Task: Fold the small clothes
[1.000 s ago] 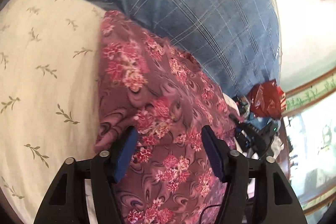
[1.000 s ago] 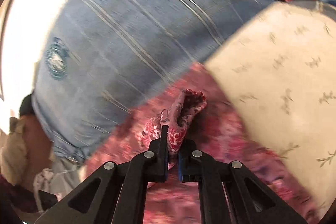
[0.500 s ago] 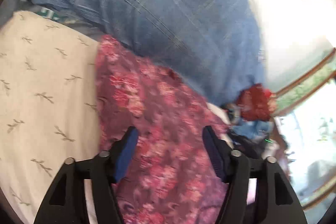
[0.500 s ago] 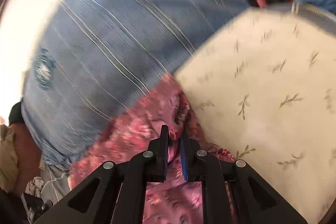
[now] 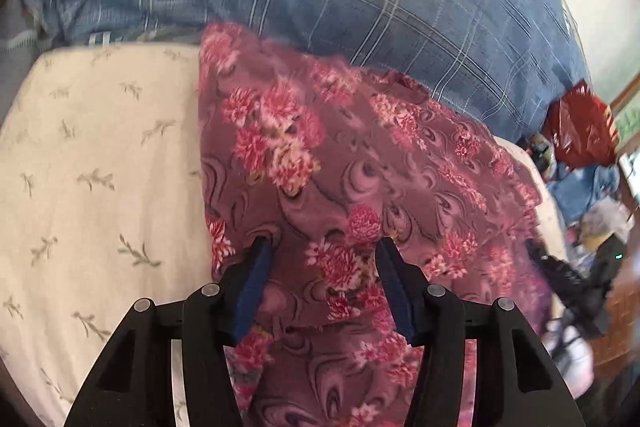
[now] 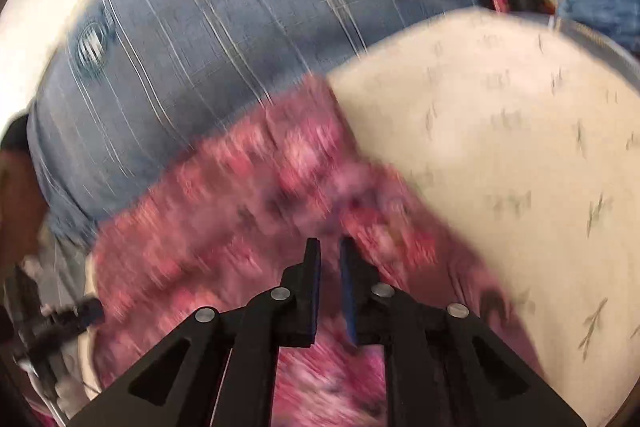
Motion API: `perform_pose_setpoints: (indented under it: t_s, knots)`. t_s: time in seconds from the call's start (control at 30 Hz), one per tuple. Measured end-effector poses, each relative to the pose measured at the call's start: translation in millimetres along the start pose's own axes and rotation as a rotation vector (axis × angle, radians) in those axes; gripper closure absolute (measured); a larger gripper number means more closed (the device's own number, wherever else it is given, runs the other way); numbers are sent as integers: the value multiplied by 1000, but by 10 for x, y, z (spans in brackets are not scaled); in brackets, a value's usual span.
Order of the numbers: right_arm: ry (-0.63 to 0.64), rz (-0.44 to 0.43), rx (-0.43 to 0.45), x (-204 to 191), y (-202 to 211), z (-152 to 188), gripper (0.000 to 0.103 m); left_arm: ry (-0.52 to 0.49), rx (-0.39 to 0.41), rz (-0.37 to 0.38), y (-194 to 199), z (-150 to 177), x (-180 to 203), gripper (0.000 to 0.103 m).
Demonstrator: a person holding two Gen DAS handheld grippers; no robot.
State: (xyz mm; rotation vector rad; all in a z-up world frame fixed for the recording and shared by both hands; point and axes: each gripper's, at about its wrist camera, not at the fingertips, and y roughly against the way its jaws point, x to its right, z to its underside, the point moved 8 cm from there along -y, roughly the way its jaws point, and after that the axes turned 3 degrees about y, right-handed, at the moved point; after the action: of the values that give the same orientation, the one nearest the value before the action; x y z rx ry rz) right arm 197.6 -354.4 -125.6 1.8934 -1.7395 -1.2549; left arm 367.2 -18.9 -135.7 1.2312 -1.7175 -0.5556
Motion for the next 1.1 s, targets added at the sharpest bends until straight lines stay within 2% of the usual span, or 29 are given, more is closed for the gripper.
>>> perform_pose_setpoints:
  t_s: [0.03,0.17,0.23,0.33,0.47,0.6,0.7,0.87,1.0,1.1]
  knots:
    - [-4,-12,17,29,34,35,92,-13,0,-9,8,17,31,49]
    - [-72,-23,-43,76,145,105,92,25,-27,8,94,135,53,49]
    - [-32,-16,-73,69,247,184,86,72,-58,40,207,188,43,49]
    - [47,-3,-107,32,434,426,84,98,-73,76,431,322,37,49]
    - [143,3,-115,34,788,842,81,128,-132,119,765,687,-58,49]
    - [202,-35,-108,19,1029,1194,59,138,-133,105,1122,991,-215,49]
    - [237,-26,-109,-6,1117,1305,56,152,-159,119,1319,1250,-278,48]
    - [162,-33,-119,165,1344,1303,57,121,-204,117,1613,1768,-356,47]
    - [117,27,-89,540,1651,1317,57,114,-248,105,1562,2102,-333,47]
    - [55,57,-88,859,1815,1386,55,90,-289,55,1403,2308,-341,47]
